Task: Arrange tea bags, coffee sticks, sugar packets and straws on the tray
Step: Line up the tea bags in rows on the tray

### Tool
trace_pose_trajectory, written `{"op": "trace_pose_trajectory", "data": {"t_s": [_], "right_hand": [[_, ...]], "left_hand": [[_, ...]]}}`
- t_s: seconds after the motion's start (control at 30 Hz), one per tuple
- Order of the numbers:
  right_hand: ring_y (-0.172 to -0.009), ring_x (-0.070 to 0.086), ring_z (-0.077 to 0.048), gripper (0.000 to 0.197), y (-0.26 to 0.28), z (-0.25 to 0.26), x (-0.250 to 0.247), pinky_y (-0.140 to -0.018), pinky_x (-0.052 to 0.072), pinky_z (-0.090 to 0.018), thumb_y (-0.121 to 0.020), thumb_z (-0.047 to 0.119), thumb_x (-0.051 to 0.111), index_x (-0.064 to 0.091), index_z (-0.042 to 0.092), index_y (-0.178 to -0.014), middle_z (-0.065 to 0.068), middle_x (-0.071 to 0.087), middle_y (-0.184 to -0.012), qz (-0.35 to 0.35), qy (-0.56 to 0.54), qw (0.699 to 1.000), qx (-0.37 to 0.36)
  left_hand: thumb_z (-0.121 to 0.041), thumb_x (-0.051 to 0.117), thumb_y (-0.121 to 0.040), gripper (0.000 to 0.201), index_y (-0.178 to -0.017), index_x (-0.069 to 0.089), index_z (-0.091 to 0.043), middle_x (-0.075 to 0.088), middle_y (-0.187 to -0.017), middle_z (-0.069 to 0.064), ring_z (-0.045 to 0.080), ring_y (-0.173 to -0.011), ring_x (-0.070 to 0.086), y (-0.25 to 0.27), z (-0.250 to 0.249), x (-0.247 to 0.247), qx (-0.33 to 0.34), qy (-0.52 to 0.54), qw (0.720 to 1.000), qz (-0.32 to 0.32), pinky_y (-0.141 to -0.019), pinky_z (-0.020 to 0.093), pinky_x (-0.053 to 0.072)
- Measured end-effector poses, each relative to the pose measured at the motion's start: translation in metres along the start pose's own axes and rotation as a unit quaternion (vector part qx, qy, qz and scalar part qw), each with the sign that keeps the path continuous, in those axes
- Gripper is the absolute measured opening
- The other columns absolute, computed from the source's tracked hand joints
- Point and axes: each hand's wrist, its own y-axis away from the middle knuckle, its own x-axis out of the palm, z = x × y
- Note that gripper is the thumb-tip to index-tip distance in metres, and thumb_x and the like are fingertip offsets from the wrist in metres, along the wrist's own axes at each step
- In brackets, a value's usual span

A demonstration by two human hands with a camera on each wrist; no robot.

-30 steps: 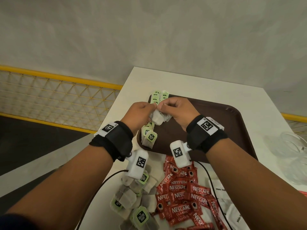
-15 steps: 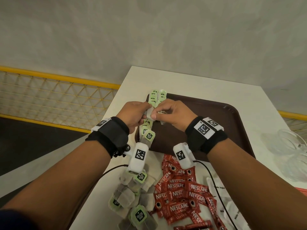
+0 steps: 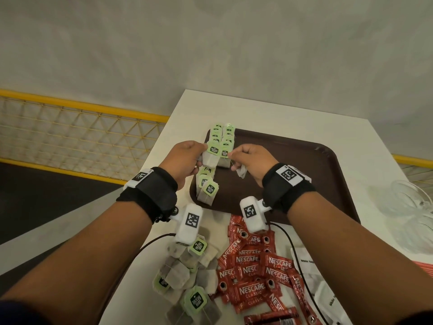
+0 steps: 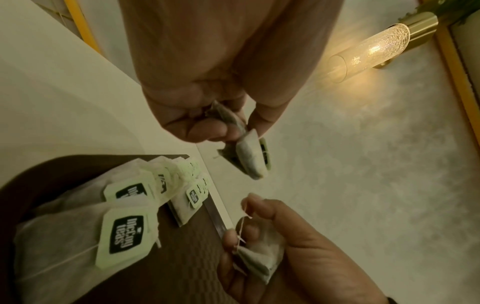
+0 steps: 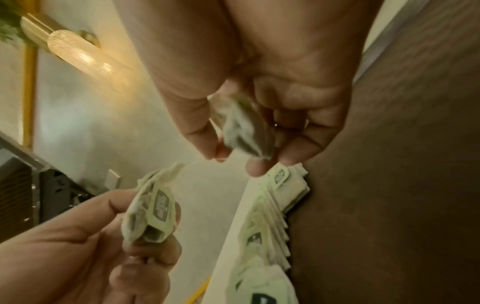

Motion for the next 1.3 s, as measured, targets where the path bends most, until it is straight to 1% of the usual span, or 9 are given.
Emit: {"op": "trace_pose_trajectory", "data": {"t_s": [0.1, 0.2, 0.33, 0.47, 0.57, 0.77, 0.9, 1.23, 1.3], "right_hand": [[-0.054, 0.055, -0.018, 0.018, -0.006, -0.006, 0.008, -0.049, 0.042, -0.027, -0.089, 0.022, 0.067, 0.057, 0.010, -0.080, -0.006, 0.051, -0.057, 0.003, 0.033, 0.995, 0.098], [-0.061, 0.051, -0.022, 0.036, -0.011, -0.007, 0.013, -0.056, 0.045, -0.031, -0.082, 0.043, 0.072, 0.055, 0.012, -0.075, -0.007, 0.052, -0.059, 0.021, 0.085, 0.982, 0.166], [-0.083, 0.061, -0.023, 0.045, -0.016, -0.005, 0.014, -0.067, 0.053, -0.031, -0.082, 0.051, 0.069, 0.061, 0.010, -0.098, -0.009, 0.064, -0.085, 0.029, 0.077, 0.971, 0.224], [-0.092, 0.062, -0.021, 0.042, -0.016, -0.005, 0.011, -0.067, 0.052, -0.032, -0.088, 0.035, 0.066, 0.058, 0.012, -0.122, -0.009, 0.066, -0.103, 0.034, 0.008, 0.966, 0.257], [-0.090, 0.062, -0.020, 0.029, -0.017, -0.003, 0.010, -0.077, 0.056, -0.034, -0.092, 0.013, 0.062, 0.059, 0.007, -0.120, -0.015, 0.066, -0.114, 0.026, 0.049, 0.965, 0.257], [-0.070, 0.065, -0.011, 0.019, -0.018, -0.009, 0.004, -0.055, 0.049, -0.022, -0.081, 0.006, 0.074, 0.066, 0.015, -0.096, -0.012, 0.073, -0.096, 0.014, 0.094, 0.981, 0.171], [-0.069, 0.065, -0.011, 0.018, -0.030, 0.000, 0.001, -0.055, 0.048, -0.023, -0.078, 0.012, 0.079, 0.065, 0.017, -0.088, -0.004, 0.072, -0.083, -0.010, 0.106, 0.986, 0.130], [-0.057, 0.058, -0.013, 0.021, -0.053, 0.008, 0.008, -0.042, 0.050, -0.019, -0.084, 0.001, 0.072, 0.053, 0.012, -0.085, -0.008, 0.062, -0.071, 0.018, 0.103, 0.971, 0.216], [-0.058, 0.059, -0.015, 0.022, -0.055, 0.010, 0.010, -0.047, 0.053, -0.021, -0.084, 0.003, 0.072, 0.052, 0.012, -0.082, -0.008, 0.062, -0.072, 0.012, 0.118, 0.969, 0.218]], "left_hand": [[-0.024, 0.051, -0.100, 0.018, -0.090, 0.062, -0.013, 0.059, -0.081, 0.003, 0.013, -0.066, 0.043, -0.001, 0.005, 0.003, -0.006, -0.006, 1.000, 0.000, -0.056, 0.024, 0.036], [-0.024, 0.051, -0.100, 0.020, -0.100, 0.064, -0.009, 0.058, -0.082, 0.003, 0.012, -0.065, 0.043, -0.001, 0.009, 0.006, -0.009, -0.016, 1.000, -0.008, -0.057, 0.024, 0.037], [-0.025, 0.050, -0.100, 0.023, -0.104, 0.063, -0.006, 0.058, -0.086, 0.005, 0.013, -0.067, 0.044, -0.002, 0.012, 0.002, -0.008, -0.038, 0.999, -0.018, -0.058, 0.024, 0.039], [-0.023, 0.051, -0.100, 0.018, -0.094, 0.060, -0.009, 0.055, -0.074, 0.000, 0.012, -0.063, 0.043, -0.006, 0.017, -0.007, -0.007, -0.027, 0.999, -0.025, -0.057, 0.024, 0.037], [-0.024, 0.051, -0.100, 0.018, -0.096, 0.059, -0.007, 0.053, -0.073, 0.001, 0.013, -0.064, 0.043, -0.008, 0.019, -0.012, -0.011, -0.022, 0.999, -0.032, -0.059, 0.025, 0.037], [-0.024, 0.051, -0.100, 0.019, -0.098, 0.059, -0.007, 0.052, -0.074, 0.004, 0.013, -0.063, 0.043, -0.013, 0.022, -0.014, -0.003, -0.031, 0.999, -0.025, -0.059, 0.025, 0.038], [-0.025, 0.053, -0.099, 0.018, -0.095, 0.059, -0.009, 0.052, -0.075, 0.004, 0.013, -0.063, 0.044, -0.015, 0.023, -0.016, -0.002, -0.028, 0.999, -0.023, -0.059, 0.025, 0.039], [-0.028, 0.051, -0.100, 0.021, -0.086, 0.061, -0.015, 0.056, -0.076, -0.001, 0.014, -0.069, 0.047, -0.010, 0.026, -0.026, 0.018, -0.044, 0.999, -0.021, -0.064, 0.027, 0.041], [-0.029, 0.050, -0.101, 0.022, -0.086, 0.061, -0.016, 0.058, -0.078, -0.001, 0.013, -0.070, 0.048, -0.010, 0.027, -0.027, 0.025, -0.050, 0.998, -0.018, -0.064, 0.027, 0.042]]}}
